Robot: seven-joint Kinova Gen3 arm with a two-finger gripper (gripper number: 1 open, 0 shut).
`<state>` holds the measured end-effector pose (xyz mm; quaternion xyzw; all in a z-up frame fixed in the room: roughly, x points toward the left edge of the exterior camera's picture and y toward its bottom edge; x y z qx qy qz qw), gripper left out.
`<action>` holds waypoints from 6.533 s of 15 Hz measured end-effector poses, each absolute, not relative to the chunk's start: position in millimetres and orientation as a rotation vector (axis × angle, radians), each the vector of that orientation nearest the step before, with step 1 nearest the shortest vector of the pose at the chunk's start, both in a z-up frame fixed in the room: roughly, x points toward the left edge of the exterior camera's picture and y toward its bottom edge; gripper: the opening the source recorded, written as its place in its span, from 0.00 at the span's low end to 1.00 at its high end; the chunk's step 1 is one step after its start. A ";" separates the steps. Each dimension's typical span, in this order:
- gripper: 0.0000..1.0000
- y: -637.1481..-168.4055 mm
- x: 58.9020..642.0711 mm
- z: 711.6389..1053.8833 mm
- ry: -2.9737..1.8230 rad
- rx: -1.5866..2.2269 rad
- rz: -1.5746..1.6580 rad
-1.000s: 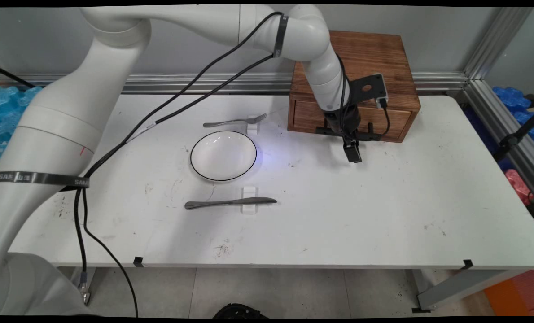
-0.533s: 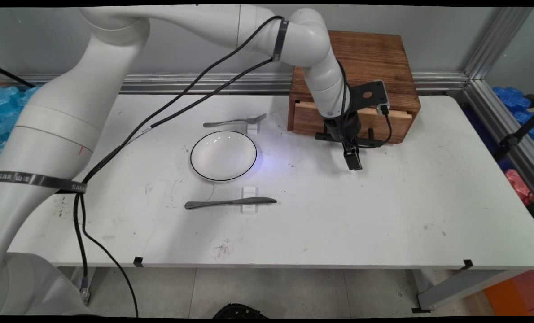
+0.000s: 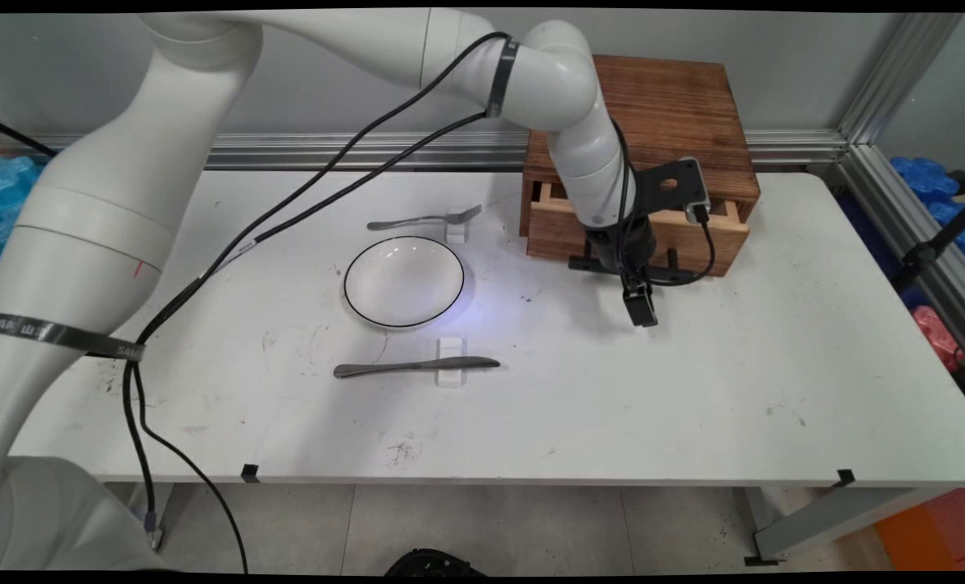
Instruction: Open the drawer
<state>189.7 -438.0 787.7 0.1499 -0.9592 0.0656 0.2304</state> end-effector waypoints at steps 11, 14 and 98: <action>1.00 -388.7 183.7 798.7 -2.651 0.387 0.102; 1.00 -379.1 183.1 800.6 -2.654 0.381 0.087; 1.00 -220.6 179.4 823.6 -2.667 0.365 0.071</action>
